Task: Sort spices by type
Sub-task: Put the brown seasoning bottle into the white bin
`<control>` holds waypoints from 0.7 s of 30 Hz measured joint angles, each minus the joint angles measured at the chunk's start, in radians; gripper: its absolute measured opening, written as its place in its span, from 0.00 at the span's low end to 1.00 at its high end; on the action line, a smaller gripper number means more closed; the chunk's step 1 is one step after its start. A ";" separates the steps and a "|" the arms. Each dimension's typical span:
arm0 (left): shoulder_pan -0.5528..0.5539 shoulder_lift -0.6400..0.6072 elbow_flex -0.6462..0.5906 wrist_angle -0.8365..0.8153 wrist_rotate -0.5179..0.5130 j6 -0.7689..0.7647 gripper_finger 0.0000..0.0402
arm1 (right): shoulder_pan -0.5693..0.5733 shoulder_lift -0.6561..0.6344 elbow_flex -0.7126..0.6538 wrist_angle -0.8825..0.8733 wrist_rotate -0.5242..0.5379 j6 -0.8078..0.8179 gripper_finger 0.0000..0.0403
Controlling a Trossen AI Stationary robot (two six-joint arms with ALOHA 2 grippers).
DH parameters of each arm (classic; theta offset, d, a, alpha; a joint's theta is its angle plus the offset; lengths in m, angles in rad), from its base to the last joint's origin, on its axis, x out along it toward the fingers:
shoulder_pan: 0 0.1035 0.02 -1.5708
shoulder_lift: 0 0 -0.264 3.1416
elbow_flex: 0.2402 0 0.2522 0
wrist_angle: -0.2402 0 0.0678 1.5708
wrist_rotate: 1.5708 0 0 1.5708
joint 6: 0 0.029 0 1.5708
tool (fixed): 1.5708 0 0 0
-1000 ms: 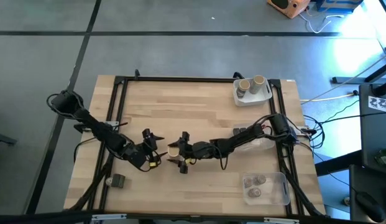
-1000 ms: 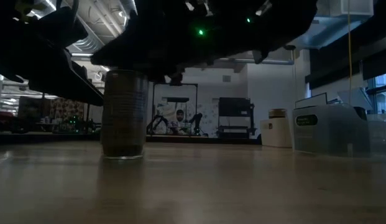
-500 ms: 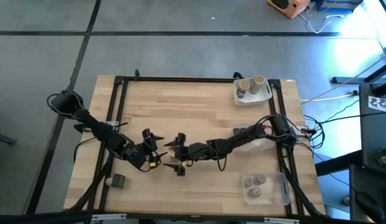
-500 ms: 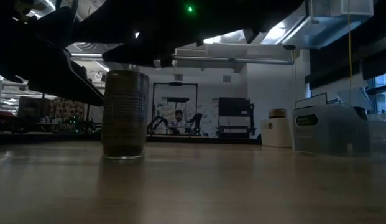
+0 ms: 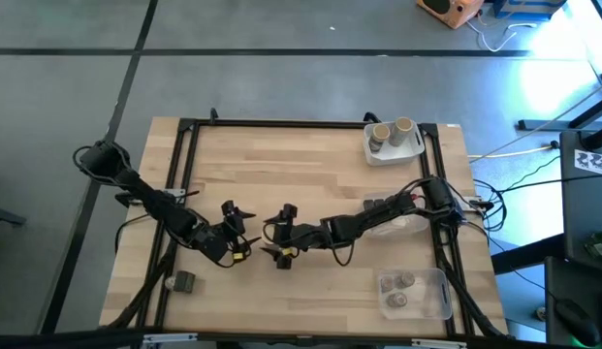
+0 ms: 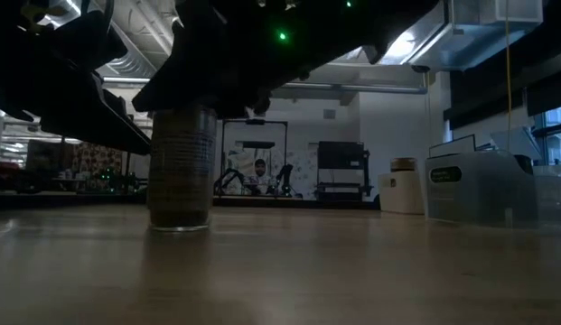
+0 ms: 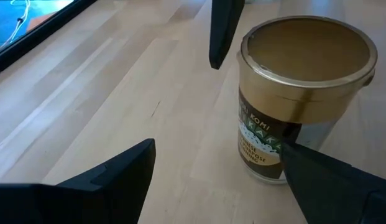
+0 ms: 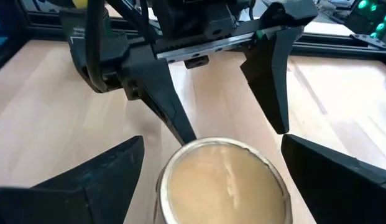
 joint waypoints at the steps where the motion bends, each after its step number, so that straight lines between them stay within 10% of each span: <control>1: 0.000 0.000 0.000 0.000 0.000 0.000 0.81 | 0.000 0.000 0.000 -0.002 -0.002 0.004 0.94; 21: 0.000 0.000 0.001 0.006 -0.001 -0.013 0.81 | 0.000 0.032 -0.002 -0.073 -0.017 0.100 0.93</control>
